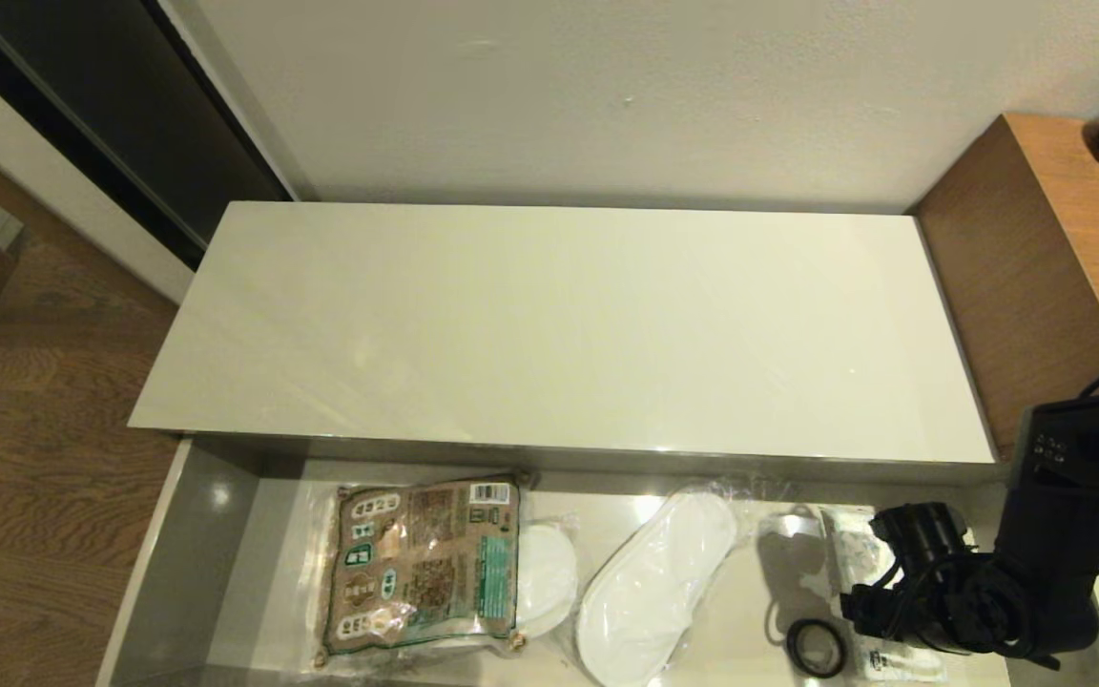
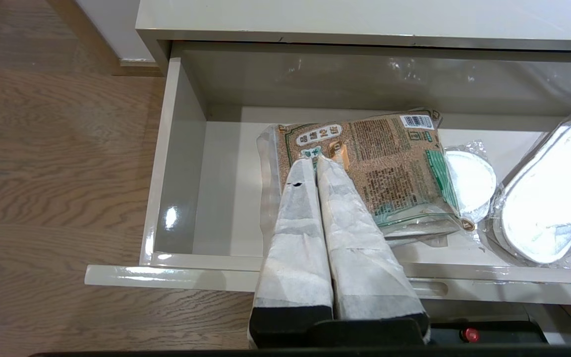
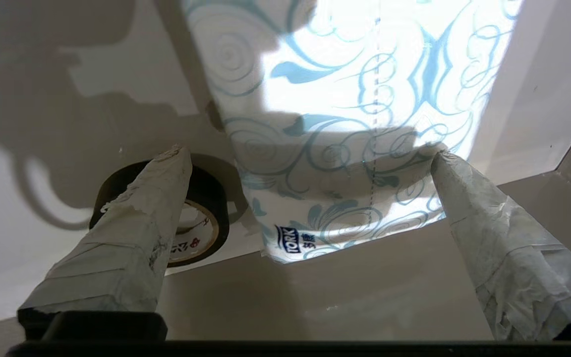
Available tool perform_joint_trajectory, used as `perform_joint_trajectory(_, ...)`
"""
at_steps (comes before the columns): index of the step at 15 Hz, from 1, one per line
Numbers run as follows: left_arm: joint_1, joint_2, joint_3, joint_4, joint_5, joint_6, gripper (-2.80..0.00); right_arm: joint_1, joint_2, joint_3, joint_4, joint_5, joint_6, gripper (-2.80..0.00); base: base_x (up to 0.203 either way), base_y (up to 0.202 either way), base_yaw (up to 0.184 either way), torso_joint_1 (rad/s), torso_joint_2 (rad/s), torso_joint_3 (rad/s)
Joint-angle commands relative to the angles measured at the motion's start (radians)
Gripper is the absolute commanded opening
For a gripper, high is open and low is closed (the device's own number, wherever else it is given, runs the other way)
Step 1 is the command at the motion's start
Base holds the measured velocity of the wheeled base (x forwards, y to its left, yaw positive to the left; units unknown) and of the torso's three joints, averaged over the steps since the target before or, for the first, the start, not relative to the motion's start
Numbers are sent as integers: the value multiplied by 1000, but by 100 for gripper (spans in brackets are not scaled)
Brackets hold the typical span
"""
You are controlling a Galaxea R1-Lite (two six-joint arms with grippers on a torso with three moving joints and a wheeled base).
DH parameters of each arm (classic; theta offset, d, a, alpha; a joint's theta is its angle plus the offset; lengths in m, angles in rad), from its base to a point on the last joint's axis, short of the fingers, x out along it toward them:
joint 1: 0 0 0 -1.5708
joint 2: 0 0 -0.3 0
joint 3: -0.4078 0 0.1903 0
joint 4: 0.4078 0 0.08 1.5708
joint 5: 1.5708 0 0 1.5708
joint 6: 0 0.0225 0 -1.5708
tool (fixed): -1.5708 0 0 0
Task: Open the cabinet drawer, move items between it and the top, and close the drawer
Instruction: Take out the tissue from the drawer
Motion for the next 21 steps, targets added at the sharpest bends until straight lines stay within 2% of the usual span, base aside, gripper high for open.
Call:
perform_joint_trajectory(1, -1, 2, 0, 0, 0, -1, -280, -18, -7, 10, -6, -1, 4, 0, 0, 0, 0, 0, 0, 0)
perform_joint_trajectory(10, -1, 2, 0, 0, -1, -1, -280, -48, 29, -37, 37, -6, -9, 0, 0, 0, 0, 0, 0, 0)
perform_joint_trajectory(17, -1, 2, 0, 0, 0, -1, -280, -104, 2, -159, 142, -11, -67, 0, 0, 0, 0, 0, 0, 0)
perform_joint_trajectory(21, -1, 2, 0, 0, 0, -1, -280, -155, 11, -289, 253, -14, -109, 0, 0, 0, 0, 0, 0, 0)
